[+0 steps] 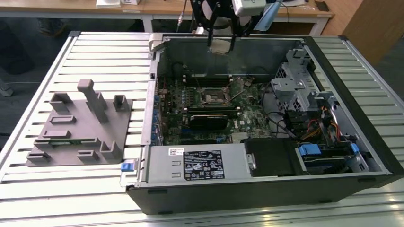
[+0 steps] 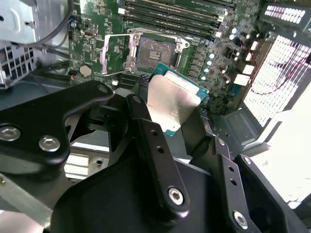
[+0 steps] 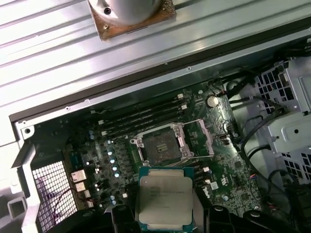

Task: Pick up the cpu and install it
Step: 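Place the cpu into insertion slot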

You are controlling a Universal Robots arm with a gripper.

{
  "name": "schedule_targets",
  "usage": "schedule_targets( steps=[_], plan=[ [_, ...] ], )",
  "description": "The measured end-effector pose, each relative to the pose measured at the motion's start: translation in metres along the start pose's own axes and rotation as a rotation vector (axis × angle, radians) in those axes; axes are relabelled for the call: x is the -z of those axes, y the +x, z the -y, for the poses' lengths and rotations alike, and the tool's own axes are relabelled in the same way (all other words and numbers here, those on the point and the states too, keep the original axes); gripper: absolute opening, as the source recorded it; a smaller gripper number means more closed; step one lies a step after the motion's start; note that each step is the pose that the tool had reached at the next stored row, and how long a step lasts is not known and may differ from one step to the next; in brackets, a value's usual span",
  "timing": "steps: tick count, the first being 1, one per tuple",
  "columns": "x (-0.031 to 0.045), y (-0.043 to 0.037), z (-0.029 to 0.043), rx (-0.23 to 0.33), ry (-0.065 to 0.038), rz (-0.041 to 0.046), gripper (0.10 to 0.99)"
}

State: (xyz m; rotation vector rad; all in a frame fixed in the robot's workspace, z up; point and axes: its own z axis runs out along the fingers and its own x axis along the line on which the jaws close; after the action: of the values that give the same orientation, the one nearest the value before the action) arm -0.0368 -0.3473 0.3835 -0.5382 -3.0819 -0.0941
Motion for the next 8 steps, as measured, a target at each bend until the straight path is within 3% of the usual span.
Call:
schedule_targets(
  steps=[8],
  plan=[
    [-0.0004, 0.0000, 0.0000, -0.098, -0.002, 0.0056, 0.525]
  ],
)
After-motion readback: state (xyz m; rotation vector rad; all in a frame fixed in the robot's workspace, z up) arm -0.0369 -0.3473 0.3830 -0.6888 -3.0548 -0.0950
